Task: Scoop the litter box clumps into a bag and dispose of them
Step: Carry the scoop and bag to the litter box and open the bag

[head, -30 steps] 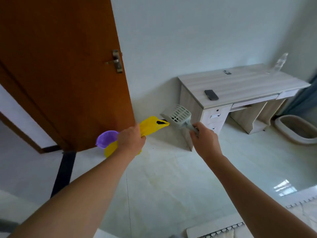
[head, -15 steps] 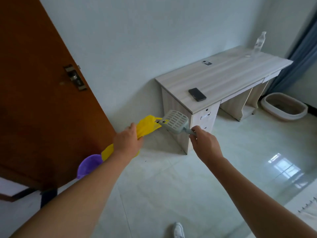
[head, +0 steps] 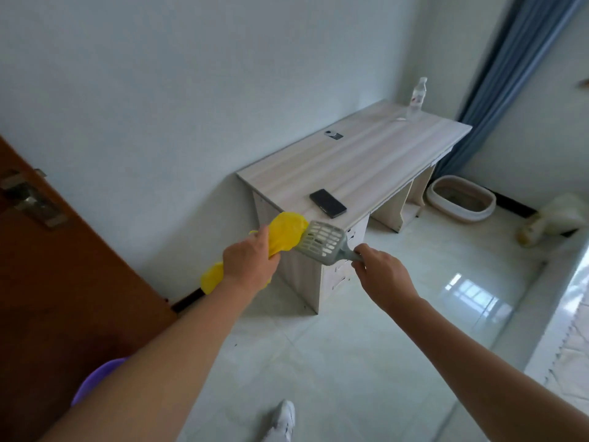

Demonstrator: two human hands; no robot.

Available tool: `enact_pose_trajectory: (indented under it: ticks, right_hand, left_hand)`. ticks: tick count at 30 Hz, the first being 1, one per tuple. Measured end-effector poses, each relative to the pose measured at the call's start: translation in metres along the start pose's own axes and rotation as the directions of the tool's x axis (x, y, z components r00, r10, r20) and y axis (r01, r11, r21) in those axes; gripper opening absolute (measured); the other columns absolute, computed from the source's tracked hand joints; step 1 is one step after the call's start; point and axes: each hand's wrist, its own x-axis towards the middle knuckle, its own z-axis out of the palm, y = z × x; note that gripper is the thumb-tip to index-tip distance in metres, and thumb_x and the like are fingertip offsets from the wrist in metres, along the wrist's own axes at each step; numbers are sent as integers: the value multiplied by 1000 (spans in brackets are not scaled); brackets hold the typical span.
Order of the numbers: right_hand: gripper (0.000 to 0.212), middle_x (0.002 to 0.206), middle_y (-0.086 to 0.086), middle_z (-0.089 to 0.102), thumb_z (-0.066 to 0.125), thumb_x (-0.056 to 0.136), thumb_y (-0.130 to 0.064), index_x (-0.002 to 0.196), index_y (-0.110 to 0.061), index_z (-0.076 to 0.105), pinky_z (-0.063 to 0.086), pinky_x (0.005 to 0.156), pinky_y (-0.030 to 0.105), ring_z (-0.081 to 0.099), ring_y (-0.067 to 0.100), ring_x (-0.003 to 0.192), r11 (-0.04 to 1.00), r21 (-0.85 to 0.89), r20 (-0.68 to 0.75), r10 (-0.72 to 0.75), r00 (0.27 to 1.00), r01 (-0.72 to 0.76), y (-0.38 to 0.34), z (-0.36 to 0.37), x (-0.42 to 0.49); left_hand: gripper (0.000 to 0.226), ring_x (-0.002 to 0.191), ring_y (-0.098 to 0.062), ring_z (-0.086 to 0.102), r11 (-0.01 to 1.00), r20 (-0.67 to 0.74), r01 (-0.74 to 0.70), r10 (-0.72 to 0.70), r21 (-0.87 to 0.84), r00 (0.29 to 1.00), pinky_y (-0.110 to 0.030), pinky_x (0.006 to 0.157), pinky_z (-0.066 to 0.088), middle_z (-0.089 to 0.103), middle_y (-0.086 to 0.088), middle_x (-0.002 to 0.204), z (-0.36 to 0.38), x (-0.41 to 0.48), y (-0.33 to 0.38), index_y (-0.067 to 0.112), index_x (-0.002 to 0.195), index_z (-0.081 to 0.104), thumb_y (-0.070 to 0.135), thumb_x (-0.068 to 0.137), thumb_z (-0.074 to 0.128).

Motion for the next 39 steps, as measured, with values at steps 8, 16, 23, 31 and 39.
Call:
enact_pose_trajectory:
  ticks: [8,16,23,31,39]
  right_hand:
    - [9,78,4,67,59,95,-24,99,-16,59,46,60,35,61,28,68,980,-65,-82,182,980,-187,27,-2,62]
    - [10,78,6,68,63,92,-20,97,-12,61,42,60,34,63,31,71,878,-107,-187,444,876,-467,115,-32,55]
    - [10,80,5,70,62,93,-23,100,-15,61,52,60,37,64,29,68,794,-24,-268,580,769,-607,233,-47,69]
    - [8,75,4,65,61,94,-22,95,-14,61,54,60,41,60,26,64,788,76,-277,605,746,-611,350,-72,126]
    - [7,70,1,63,64,94,-18,94,-11,63,33,52,26,49,21,56,785,117,-320,610,725,-609,430,-86,204]
  left_hand:
    - [52,92,-34,68,979,13,-196,197,-54,980,-34,62,36,65,-8,108,34,119,16,15,132,43,47,93,54]
    - [53,86,-31,68,882,51,-453,462,-130,885,-33,60,39,64,-7,104,65,194,143,14,134,39,47,94,51]
    - [48,82,-34,67,831,68,-524,543,-186,837,-34,61,40,66,-8,100,91,258,274,14,128,42,43,92,54]
    - [45,82,-36,66,855,62,-492,507,-167,860,-34,58,35,68,-10,98,107,328,368,10,117,46,45,91,56]
    - [48,86,-35,66,857,82,-484,502,-175,861,-33,60,36,68,-9,101,140,416,439,12,117,45,50,91,57]
